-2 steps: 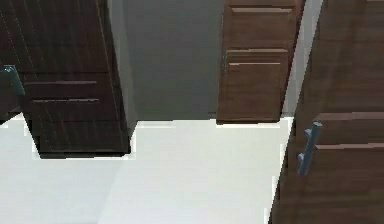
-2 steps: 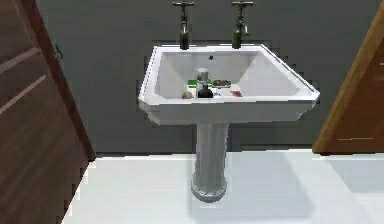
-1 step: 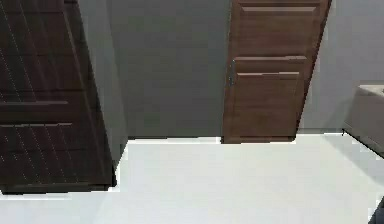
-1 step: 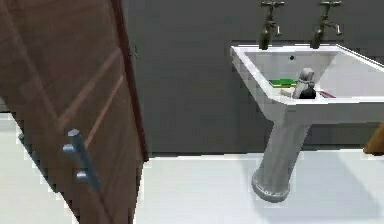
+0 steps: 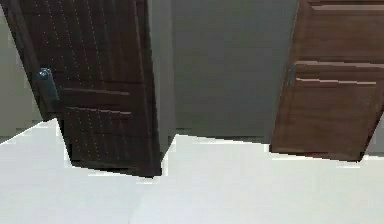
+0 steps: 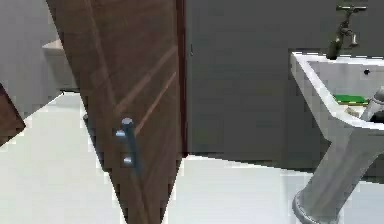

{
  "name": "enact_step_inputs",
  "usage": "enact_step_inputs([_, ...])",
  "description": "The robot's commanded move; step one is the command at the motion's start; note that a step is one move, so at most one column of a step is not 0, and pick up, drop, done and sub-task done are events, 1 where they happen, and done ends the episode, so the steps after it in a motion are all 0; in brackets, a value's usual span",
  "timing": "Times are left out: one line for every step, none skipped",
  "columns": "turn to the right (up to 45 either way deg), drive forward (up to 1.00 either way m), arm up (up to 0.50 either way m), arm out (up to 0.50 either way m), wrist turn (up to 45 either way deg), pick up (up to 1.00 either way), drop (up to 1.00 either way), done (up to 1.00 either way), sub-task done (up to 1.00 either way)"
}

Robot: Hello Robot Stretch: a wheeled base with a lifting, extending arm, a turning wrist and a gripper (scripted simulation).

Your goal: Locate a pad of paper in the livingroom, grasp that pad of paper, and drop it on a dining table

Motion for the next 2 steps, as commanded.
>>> enact_step_inputs([0.0,0.60,0.00,0.00,0.0,0.00,0.00,0.00,0.00])
enact_step_inputs([45.0,0.00,0.00,0.00,0.0,0.00,0.00,0.00,0.00])
